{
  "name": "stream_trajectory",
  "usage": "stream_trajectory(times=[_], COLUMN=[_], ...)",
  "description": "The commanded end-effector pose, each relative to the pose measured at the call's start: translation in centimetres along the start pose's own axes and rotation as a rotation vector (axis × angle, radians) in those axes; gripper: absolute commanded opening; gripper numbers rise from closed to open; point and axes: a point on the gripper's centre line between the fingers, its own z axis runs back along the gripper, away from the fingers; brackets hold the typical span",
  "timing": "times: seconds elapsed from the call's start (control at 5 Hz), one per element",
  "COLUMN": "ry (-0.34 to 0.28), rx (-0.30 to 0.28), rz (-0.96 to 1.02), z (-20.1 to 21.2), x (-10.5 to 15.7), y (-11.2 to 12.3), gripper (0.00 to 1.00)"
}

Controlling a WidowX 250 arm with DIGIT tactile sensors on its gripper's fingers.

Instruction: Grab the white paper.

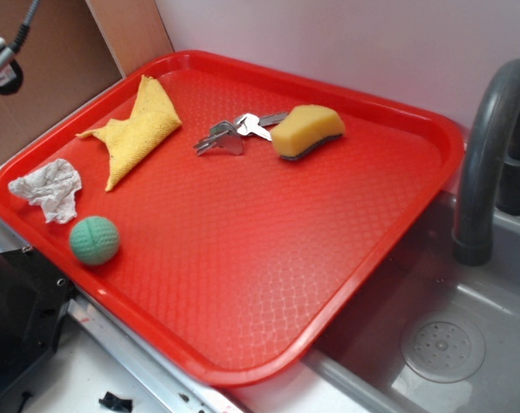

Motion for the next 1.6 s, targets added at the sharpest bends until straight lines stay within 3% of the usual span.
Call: stream_trajectory(times=[0.0,0.4,1.0,1.2,1.4], ry=[0.045,0.129,0.210,0.209,0.213], rx=[0.051,0.007,0.066,0.075,0.082], rz=[-0.010,-0.056,-0.076,-0.059,-0.044], z=[-4.8,-10.5,-14.2,-14.5,-14.6], x=[1.4,1.3,-0.5,-0.7,-0.9], y=[2.2,3.9,4.1,4.1,4.2], gripper=[1.00,1.00,1.00,0.00,0.00])
